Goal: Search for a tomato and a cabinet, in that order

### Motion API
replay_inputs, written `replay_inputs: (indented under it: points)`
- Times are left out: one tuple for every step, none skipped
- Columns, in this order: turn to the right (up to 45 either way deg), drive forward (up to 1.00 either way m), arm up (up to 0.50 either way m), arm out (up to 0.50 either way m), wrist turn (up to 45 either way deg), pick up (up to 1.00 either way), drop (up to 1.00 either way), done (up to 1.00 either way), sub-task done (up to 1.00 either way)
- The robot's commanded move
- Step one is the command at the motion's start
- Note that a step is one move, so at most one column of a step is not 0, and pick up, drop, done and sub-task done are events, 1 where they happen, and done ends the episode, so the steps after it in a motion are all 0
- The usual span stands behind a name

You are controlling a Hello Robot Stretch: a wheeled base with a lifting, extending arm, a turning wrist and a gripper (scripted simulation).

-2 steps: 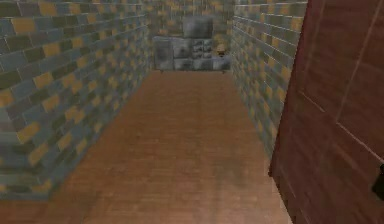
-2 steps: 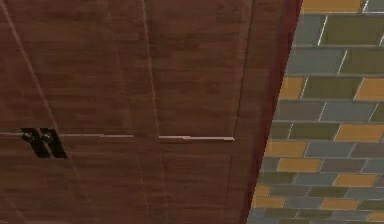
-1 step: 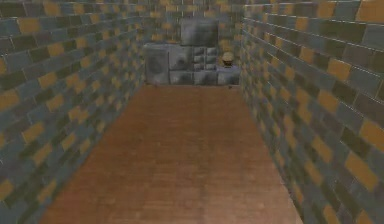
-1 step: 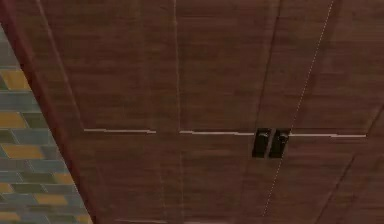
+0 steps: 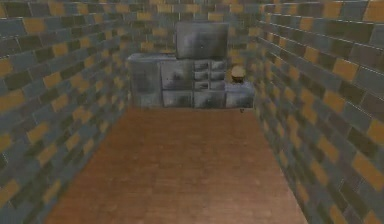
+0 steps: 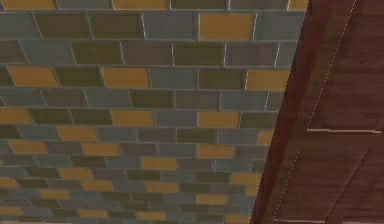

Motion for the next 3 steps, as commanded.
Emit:
replay_inputs:
  points:
    - [0.0, 1.00, 0.00, 0.00, 0.0, 0.00, 0.00, 0.00, 0.00]
    - [0.0, 1.00, 0.00, 0.00, 0.0, 0.00, 0.00, 0.00, 0.00]
    - [0.0, 0.00, 0.00, 0.00, 0.0, 0.00, 0.00, 1.00, 0.00]
